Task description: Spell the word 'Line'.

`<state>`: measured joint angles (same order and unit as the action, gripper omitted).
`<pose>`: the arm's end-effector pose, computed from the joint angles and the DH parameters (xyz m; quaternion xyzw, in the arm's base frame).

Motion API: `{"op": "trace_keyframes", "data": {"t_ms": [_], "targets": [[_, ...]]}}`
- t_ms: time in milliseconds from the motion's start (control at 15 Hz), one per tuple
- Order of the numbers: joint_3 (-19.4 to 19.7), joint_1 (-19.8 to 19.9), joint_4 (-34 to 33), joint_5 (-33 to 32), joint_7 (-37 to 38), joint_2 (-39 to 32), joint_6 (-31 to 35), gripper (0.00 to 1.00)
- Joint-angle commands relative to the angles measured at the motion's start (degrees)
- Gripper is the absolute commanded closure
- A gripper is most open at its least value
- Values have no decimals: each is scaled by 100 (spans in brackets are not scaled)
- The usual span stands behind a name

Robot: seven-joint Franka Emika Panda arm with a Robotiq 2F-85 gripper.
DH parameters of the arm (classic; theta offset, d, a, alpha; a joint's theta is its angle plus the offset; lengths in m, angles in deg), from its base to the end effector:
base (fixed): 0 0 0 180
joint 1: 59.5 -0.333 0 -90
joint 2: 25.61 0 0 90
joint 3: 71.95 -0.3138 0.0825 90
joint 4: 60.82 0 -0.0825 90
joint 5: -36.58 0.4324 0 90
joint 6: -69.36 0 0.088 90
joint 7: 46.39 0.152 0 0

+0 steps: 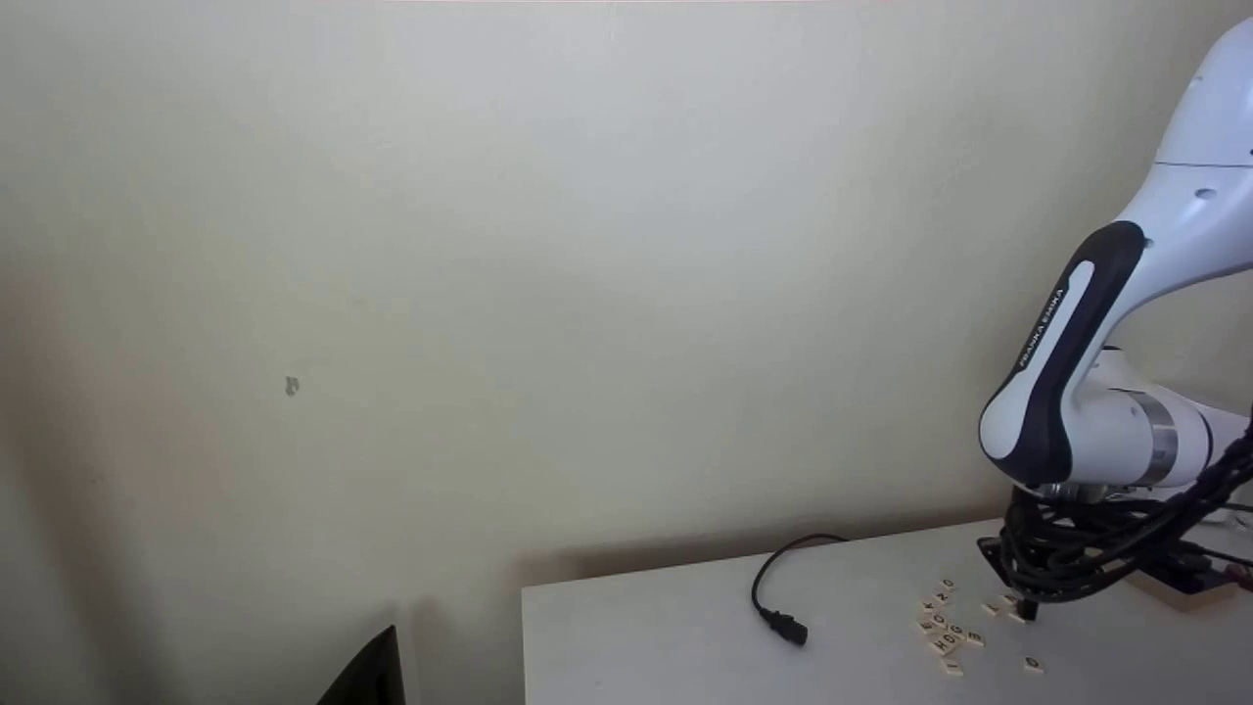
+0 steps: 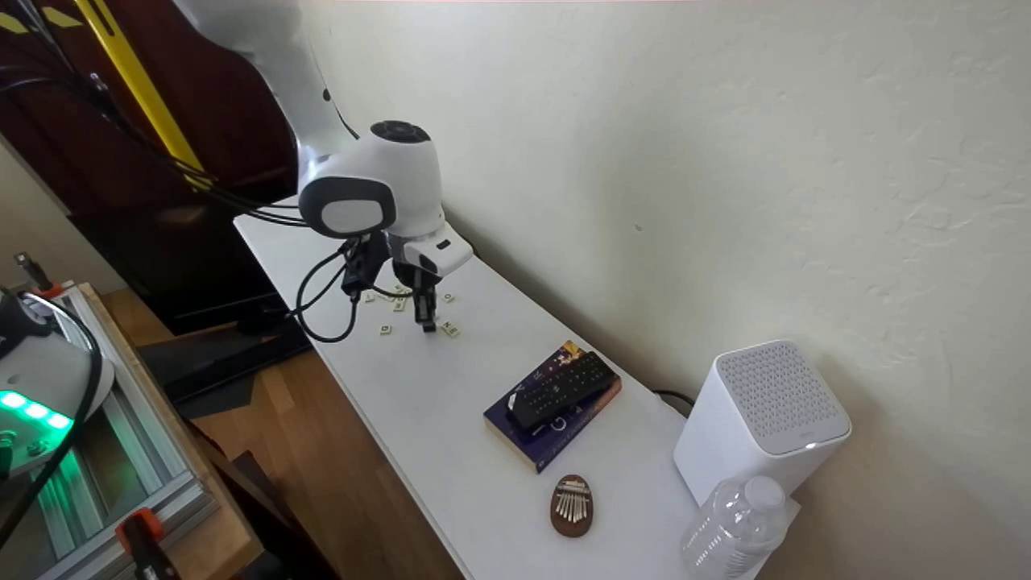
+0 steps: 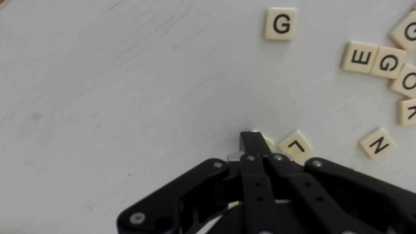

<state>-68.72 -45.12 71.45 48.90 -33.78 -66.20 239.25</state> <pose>0.4529 -0.1653 -0.0566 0.9343 -0.3556 -0.0235 0.0012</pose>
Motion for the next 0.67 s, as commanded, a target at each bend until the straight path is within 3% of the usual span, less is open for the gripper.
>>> {"op": "trace_keyframes", "data": {"t_ms": [0, 600], "targets": [[44, -143, -198, 230, 176, -176, -107, 100], [51, -193, -314, 363, 415, -216, -122, 100]]}}
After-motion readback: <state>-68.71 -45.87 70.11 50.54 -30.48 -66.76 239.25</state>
